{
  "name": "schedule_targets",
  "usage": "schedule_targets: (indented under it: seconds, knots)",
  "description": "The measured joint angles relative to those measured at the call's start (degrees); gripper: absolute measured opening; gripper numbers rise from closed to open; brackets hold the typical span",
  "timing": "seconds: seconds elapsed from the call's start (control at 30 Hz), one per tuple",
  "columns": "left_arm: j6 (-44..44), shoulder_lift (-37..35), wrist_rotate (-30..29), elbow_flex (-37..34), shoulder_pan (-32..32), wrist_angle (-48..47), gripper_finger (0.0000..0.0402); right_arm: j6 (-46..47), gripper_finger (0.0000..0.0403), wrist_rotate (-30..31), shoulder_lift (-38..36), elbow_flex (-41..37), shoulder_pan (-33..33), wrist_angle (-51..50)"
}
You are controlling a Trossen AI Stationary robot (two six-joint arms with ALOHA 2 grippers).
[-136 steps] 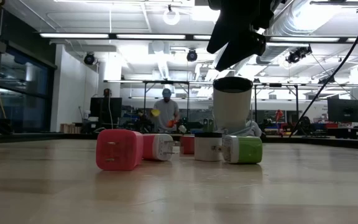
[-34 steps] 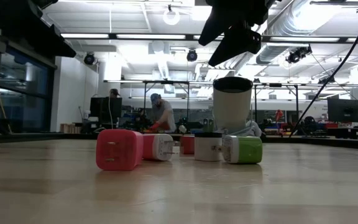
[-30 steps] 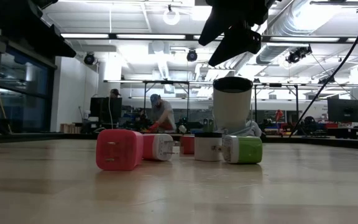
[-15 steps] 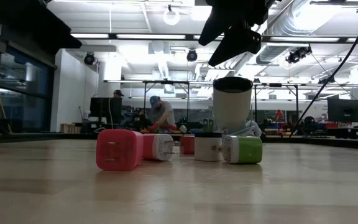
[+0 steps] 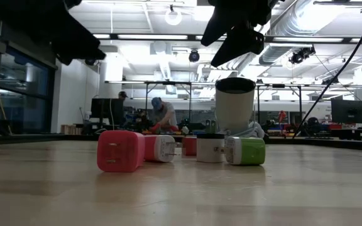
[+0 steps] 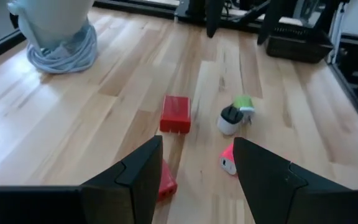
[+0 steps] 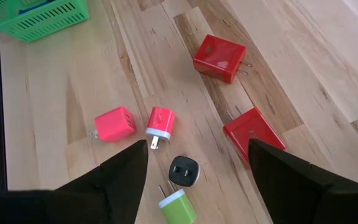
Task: Pick & Place Office items
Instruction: Put the left red charger adapter into the black bin
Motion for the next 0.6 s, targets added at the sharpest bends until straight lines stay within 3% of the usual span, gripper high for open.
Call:
schedule_targets:
  seconds: [0.37, 0.6]
  knots:
    - [-10.27, 13.29, -3.06, 0.89, 0.0, 4.66, 0.0182, -3.09, 0.0264, -0.53, 0.0, 0.0, -0.02, -1.07]
    - [-11.16, 19.52, -2.99, 5.91, 0.4, 4.59, 0.0181, -5.68, 0.0264, -1.68, 0.0, 0.0, -0.02, -2.54]
